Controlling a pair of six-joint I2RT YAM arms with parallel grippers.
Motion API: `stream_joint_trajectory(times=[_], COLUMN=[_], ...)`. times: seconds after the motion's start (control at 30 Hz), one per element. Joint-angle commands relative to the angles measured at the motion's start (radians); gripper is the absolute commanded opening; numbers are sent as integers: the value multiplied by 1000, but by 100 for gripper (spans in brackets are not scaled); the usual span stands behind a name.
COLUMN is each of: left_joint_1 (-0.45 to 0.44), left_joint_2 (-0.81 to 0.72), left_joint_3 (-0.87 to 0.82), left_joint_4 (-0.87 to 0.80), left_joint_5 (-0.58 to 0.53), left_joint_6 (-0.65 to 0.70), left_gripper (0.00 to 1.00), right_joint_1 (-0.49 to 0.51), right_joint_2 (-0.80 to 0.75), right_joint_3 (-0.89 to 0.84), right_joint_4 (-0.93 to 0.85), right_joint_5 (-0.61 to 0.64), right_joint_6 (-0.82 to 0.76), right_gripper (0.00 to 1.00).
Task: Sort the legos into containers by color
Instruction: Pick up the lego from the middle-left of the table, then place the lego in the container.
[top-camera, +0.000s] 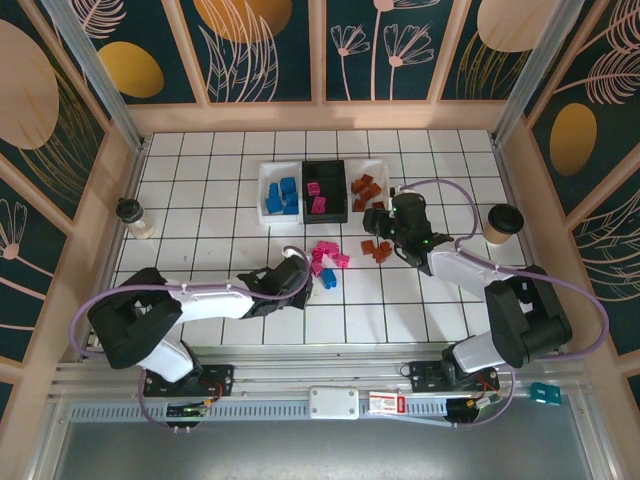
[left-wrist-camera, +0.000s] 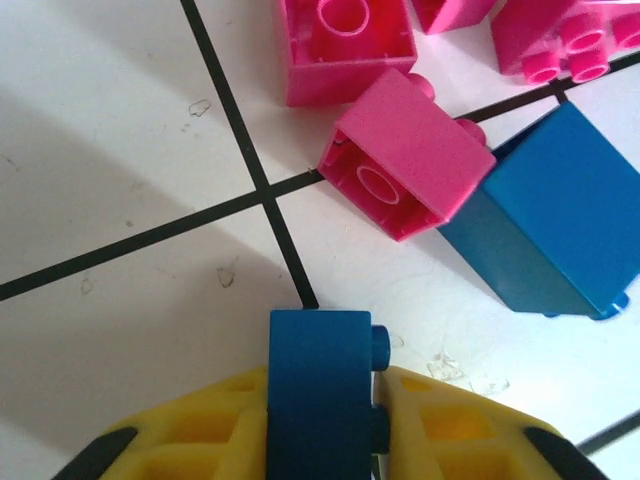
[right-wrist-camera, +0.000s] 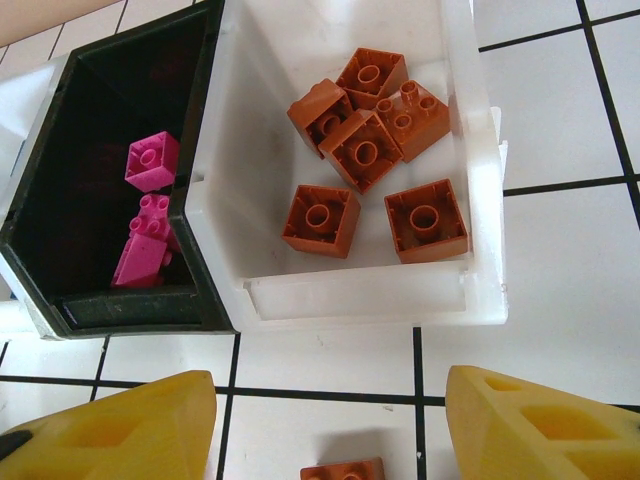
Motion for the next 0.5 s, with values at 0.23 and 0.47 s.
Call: stream_joint_trajectory(times=[0.23,0.47], left_joint_1=[51,224], left_joint_2=[-128,-57], left_joint_3=[130,318], left_joint_4=[-118,-104], left_joint_5=[-128,-233], left_joint_6=[2,53], left_gripper=[4,0], right_joint_1=[-12,-13], right_joint_2=[-57,-83], right_joint_3=[-41,-58], right_joint_4=[38,40], right_joint_5=[2,-5], right_joint_6=[17,22], right_gripper=[63,63])
